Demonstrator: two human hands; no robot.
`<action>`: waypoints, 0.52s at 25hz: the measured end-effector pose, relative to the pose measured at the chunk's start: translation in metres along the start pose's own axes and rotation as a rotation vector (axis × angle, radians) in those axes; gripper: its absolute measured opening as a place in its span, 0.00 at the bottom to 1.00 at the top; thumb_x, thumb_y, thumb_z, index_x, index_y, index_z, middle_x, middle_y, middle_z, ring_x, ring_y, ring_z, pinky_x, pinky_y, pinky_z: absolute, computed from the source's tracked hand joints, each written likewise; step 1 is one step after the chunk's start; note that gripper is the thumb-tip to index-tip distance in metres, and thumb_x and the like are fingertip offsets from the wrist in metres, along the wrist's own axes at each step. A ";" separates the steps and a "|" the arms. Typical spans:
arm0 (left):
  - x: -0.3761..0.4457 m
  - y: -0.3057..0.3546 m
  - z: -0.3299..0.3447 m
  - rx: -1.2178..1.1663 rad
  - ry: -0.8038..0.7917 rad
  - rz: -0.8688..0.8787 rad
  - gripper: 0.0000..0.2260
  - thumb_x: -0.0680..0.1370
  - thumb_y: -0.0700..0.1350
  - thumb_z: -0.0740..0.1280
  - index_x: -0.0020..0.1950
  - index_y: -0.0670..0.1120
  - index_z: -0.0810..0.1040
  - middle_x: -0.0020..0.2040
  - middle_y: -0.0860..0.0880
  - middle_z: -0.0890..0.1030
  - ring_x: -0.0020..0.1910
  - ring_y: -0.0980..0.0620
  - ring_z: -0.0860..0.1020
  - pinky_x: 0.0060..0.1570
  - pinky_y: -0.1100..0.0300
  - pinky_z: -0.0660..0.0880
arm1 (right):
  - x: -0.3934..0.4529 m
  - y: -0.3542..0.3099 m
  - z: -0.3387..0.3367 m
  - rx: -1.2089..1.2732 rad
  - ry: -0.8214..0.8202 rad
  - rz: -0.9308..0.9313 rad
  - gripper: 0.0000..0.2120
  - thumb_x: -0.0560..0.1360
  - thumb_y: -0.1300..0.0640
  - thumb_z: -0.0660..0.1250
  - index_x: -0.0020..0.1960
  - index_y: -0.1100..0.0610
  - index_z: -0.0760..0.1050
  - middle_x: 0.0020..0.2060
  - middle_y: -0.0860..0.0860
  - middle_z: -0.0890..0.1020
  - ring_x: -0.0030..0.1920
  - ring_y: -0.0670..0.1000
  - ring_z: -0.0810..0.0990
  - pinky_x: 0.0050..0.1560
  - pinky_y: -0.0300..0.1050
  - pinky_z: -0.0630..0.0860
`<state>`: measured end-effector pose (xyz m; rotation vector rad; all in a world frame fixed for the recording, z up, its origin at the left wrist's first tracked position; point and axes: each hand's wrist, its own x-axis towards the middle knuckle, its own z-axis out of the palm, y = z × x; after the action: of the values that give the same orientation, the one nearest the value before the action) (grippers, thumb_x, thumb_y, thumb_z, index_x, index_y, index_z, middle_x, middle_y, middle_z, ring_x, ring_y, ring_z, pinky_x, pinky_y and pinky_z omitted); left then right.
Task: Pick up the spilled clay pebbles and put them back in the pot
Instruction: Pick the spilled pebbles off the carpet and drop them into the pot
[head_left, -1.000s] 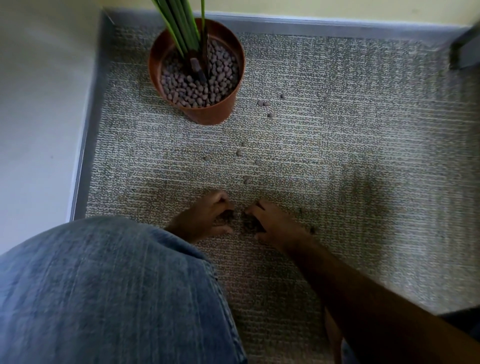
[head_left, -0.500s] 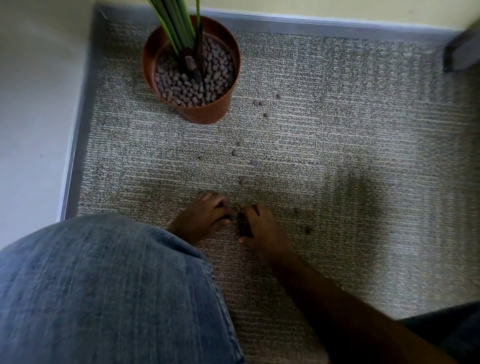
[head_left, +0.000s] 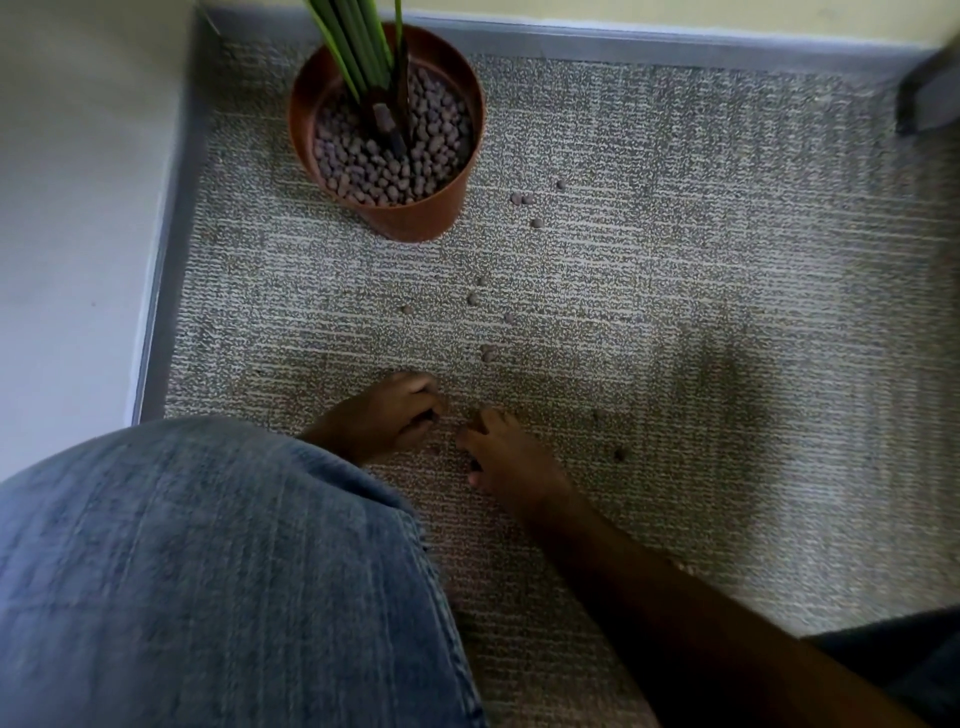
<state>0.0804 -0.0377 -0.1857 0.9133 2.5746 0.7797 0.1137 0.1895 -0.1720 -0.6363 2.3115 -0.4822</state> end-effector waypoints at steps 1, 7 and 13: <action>-0.003 -0.001 -0.002 0.009 0.003 0.000 0.07 0.76 0.38 0.75 0.54 0.39 0.85 0.52 0.41 0.82 0.50 0.41 0.81 0.51 0.48 0.80 | 0.001 -0.001 -0.001 -0.023 -0.014 -0.037 0.21 0.74 0.57 0.70 0.66 0.53 0.72 0.70 0.58 0.66 0.67 0.60 0.68 0.62 0.54 0.75; -0.013 -0.006 -0.001 -0.049 0.018 0.004 0.07 0.76 0.41 0.76 0.53 0.42 0.85 0.51 0.44 0.83 0.51 0.51 0.77 0.50 0.53 0.77 | 0.009 0.008 -0.007 -0.174 -0.046 -0.192 0.12 0.79 0.58 0.59 0.60 0.56 0.76 0.67 0.59 0.71 0.63 0.61 0.73 0.63 0.53 0.72; -0.022 -0.004 -0.013 -0.007 0.009 -0.014 0.18 0.80 0.53 0.63 0.54 0.42 0.87 0.51 0.44 0.85 0.49 0.49 0.83 0.45 0.56 0.82 | 0.023 0.030 -0.043 0.075 0.067 -0.072 0.07 0.74 0.58 0.70 0.52 0.56 0.81 0.54 0.55 0.76 0.52 0.56 0.79 0.53 0.46 0.76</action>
<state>0.0891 -0.0601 -0.1756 0.8912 2.5818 0.7900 0.0598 0.2079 -0.1680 -0.6780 2.3273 -0.6293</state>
